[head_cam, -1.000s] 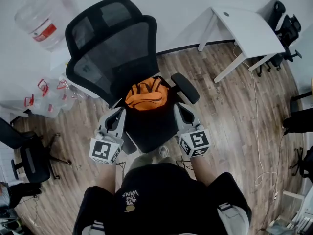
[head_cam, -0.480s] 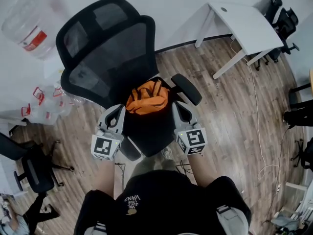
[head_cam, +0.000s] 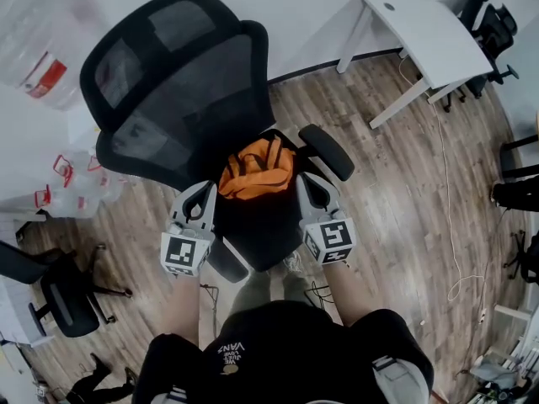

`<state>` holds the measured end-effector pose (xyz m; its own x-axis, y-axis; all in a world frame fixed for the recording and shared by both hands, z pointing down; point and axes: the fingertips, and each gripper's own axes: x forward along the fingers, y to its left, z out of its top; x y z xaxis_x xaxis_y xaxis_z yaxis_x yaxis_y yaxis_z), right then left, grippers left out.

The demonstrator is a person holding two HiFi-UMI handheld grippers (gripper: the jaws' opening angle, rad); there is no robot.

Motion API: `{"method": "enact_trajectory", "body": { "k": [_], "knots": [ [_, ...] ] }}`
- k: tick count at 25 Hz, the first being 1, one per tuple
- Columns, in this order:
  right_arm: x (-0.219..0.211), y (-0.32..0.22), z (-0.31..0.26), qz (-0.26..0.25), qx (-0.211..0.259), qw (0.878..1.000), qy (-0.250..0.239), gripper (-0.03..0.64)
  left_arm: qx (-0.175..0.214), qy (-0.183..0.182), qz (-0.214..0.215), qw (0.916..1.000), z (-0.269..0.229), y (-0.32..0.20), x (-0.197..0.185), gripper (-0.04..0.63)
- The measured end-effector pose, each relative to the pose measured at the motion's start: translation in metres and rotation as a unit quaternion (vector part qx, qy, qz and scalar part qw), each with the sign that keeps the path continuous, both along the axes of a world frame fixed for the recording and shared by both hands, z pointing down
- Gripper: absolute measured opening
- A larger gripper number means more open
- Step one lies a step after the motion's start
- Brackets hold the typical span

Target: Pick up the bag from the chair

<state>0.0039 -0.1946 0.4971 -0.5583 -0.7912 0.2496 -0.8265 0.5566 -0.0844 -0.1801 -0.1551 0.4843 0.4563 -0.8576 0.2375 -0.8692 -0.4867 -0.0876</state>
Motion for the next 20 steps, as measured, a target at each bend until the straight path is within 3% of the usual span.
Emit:
{"method": "enact_trajectory", "body": {
  "k": [5, 20],
  "knots": [
    [0.002, -0.006, 0.021, 0.007, -0.012, 1.000, 0.000, -0.002, -0.008, -0.014, 0.016, 0.9998, 0.025, -0.006, -0.001, 0.009],
    [-0.007, -0.015, 0.078, 0.004, -0.058, 0.998, 0.001, -0.002, -0.047, 0.008, 0.026, 0.9985, 0.078, -0.027, 0.001, 0.009]
  ]
}}
